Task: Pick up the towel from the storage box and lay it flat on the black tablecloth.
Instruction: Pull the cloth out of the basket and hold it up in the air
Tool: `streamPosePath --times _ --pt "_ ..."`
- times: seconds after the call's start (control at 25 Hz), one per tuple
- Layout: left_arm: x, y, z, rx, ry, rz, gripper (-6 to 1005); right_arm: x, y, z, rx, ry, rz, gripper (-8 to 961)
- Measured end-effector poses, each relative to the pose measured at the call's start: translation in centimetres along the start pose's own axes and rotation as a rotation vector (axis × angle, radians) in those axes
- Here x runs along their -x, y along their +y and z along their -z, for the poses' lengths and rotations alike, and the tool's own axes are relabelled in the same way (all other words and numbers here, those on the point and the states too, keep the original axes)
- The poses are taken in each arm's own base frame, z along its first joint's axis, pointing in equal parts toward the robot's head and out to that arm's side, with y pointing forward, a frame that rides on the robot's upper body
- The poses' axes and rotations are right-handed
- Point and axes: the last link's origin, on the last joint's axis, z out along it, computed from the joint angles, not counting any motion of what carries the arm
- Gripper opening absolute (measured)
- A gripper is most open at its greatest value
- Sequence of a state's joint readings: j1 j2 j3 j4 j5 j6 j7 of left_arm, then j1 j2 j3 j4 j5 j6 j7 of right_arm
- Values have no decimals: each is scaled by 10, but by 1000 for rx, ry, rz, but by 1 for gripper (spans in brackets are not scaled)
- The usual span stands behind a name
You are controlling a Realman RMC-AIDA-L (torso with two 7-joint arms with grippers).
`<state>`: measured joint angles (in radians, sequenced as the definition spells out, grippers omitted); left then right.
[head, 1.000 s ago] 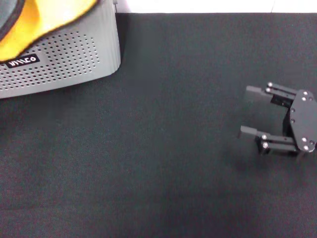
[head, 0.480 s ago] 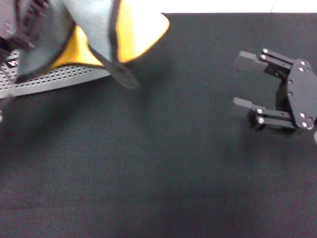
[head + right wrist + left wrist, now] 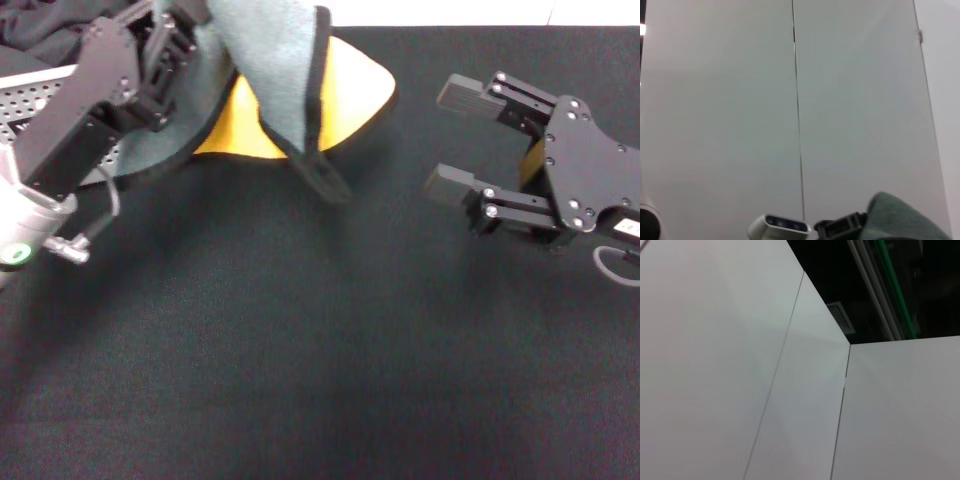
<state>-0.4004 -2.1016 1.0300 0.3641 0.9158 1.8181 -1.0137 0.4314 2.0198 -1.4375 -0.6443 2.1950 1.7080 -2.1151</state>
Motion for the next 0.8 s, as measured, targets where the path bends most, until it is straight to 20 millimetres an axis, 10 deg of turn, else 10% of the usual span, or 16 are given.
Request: streamPosePath --times 0.8 --pt "20 5 -29 54 2 66 11 -19 -7 -24 -18 24 -92 729"
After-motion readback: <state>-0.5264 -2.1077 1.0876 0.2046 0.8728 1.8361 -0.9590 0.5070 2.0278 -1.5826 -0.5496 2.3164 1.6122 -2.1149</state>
